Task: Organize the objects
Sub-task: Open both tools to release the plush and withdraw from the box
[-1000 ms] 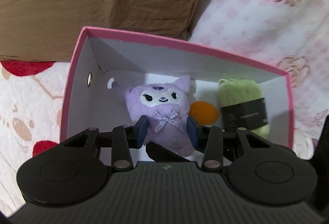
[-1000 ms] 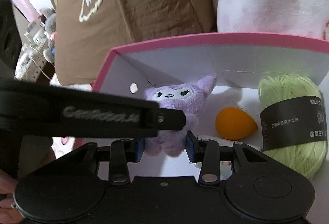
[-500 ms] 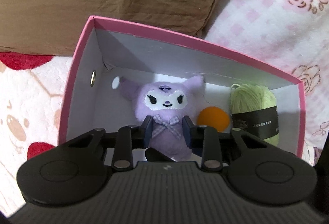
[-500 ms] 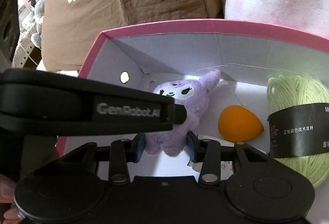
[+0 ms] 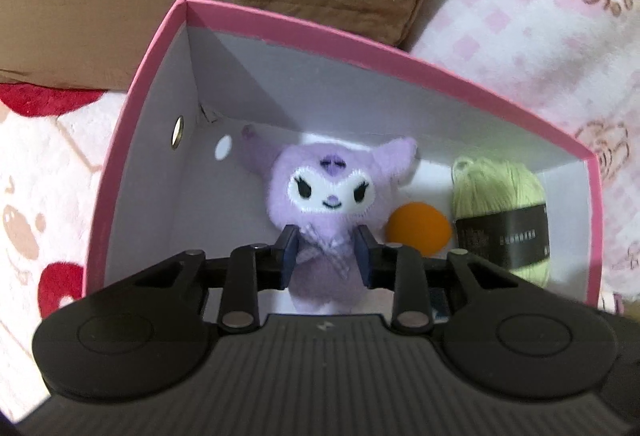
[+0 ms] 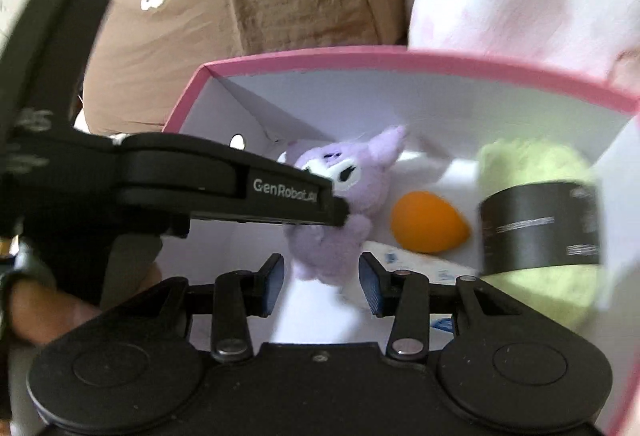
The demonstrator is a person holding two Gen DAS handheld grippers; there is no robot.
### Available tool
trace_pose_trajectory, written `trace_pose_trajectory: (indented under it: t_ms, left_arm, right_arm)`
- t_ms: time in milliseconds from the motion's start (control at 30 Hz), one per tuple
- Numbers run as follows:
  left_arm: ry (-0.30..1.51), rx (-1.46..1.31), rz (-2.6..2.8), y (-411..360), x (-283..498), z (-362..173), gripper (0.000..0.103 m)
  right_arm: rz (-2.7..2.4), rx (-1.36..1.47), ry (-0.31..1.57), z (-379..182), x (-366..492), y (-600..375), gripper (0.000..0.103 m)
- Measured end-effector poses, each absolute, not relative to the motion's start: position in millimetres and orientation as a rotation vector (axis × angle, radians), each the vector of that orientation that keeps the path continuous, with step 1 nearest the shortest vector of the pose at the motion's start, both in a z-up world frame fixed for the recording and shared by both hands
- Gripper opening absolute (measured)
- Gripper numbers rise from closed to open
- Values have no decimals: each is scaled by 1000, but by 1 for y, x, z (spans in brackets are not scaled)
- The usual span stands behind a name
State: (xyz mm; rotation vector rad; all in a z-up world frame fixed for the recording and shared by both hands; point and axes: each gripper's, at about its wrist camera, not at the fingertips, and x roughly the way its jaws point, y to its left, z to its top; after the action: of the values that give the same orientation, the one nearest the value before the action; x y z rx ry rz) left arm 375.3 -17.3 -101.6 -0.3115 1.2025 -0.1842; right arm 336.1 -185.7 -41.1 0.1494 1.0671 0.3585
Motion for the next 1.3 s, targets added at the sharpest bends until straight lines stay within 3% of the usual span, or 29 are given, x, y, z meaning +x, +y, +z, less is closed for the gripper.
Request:
trace_pose_trajectory:
  t_ms: [400,967,1067,1133,1167,1300]
  left_arm:
    - [1167,-257,-250,-2,332,-52,37]
    - [1053,-225,-264,15,223,16,41]
    - [1052,-219,-268,21,209,27,41]
    - [1054,-214,-250,25,203,31,41]
    - [1046,-214,-247,27,199,34,41]
    - [1022,-217,-234,36,187,45,46]
  right_arm:
    - [359,277,1011,-10,300,-217,48]
    - [369,90,841,36,221,-196,49]
    - [373,100,820,40,213,-193,58]
    - [357,73,763,43,207,-191,80]
    - [335,31,741,44,205,-190,84]
    - [318,-21,736,44,199,-189,85]
